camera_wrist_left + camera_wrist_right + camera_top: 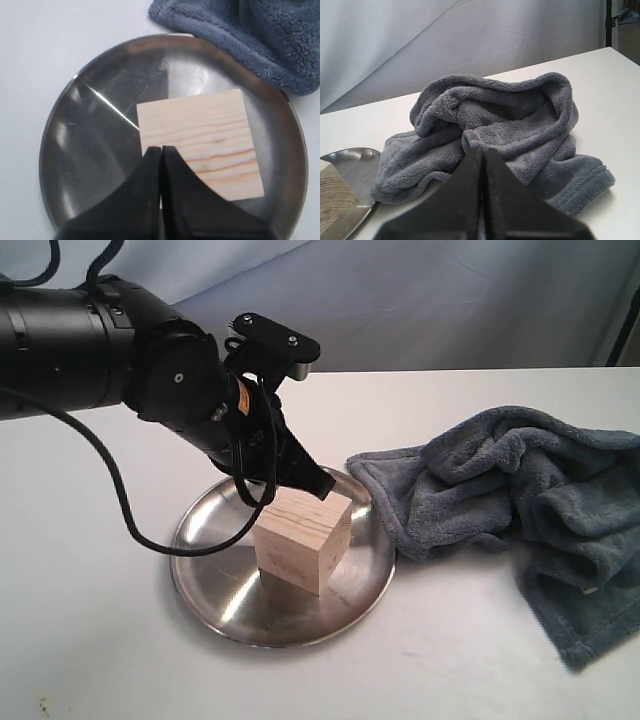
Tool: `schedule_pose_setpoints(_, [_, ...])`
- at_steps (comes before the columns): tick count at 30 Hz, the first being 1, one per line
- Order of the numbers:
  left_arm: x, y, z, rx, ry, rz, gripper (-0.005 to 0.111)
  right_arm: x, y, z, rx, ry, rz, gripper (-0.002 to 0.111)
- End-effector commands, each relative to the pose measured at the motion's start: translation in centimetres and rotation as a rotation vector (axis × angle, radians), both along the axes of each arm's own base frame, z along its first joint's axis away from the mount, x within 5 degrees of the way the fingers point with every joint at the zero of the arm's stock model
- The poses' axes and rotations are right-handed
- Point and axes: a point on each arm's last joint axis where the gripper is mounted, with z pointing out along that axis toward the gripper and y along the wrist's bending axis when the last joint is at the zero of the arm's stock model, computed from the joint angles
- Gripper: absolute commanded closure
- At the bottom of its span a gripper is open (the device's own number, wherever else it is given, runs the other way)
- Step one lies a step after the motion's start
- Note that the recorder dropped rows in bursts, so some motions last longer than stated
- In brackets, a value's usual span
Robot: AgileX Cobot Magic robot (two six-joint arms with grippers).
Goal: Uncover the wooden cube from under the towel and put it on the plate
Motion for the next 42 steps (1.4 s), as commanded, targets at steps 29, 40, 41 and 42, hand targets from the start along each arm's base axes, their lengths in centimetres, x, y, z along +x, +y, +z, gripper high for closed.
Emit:
schedule_pose_setpoints(29, [-3.4,21.2,4.9,-0.037,0.132,0.65,0.107,0.0,0.0,-0.2,0.009,0.006,0.005,0.105])
schedule_pose_setpoints(40, [-11.9,22.1,6.2,-0.178,-0.142,0.624,0.107,0.0,0.0,-0.2,0.009,0.006,0.005,0.105])
schedule_pose_setpoints(41, [-12.8,22.2,6.2,-0.188,-0.165,0.622,0.107,0.0,0.0,-0.2,0.009,0.006,0.005,0.105])
schedule_pose_setpoints(42, [-13.6,22.2,6.2,-0.198,-0.189,0.62,0.107,0.0,0.0,-0.2,0.009,0.006,0.005,0.105])
